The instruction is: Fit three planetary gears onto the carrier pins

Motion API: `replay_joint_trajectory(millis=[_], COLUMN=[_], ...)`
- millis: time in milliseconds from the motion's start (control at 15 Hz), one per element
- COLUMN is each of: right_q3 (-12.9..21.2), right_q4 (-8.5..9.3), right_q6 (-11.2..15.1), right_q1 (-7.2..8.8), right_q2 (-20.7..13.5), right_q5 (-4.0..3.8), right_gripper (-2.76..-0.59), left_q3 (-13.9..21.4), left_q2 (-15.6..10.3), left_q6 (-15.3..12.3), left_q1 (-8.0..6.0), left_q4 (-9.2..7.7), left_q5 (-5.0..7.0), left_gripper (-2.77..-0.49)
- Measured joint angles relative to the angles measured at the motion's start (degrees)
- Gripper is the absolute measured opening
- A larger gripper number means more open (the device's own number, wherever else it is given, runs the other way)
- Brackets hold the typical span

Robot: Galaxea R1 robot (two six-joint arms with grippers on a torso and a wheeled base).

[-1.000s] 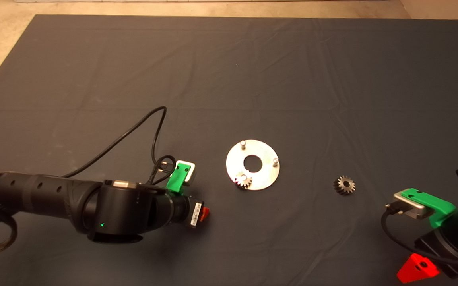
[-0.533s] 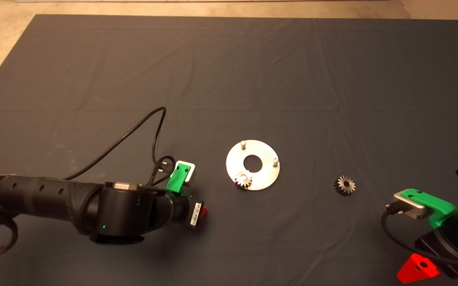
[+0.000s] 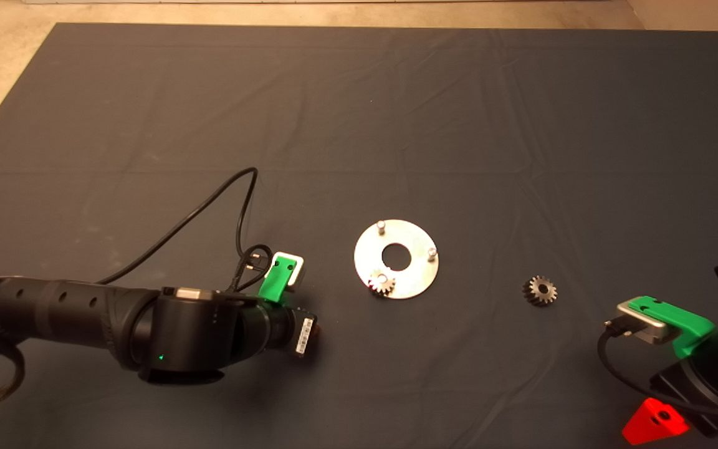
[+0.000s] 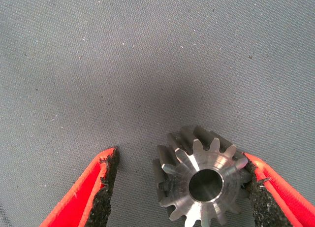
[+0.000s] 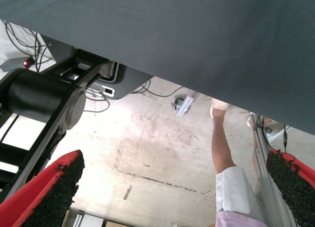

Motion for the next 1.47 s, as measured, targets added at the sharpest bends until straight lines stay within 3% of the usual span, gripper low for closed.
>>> replay_joint_trajectory(millis=[800,1467], right_q3=[0.0,0.0], right_q4=[0.0,0.0], right_q6=[0.0,0.0], right_q1=[0.14,0.14], right_q2=[0.0,0.0], right_q5=[0.02,0.02], right_gripper=[-0.61,-0.61], left_q3=[0.1,1.0], left_q2=[-0.4,-0.5], left_q6=[0.0,0.3], left_q1=[0.38,0.79], left_q4=[0.4,1.07], left_q5=[-0.65,-0.3], left_gripper=[-2.13,-2.29])
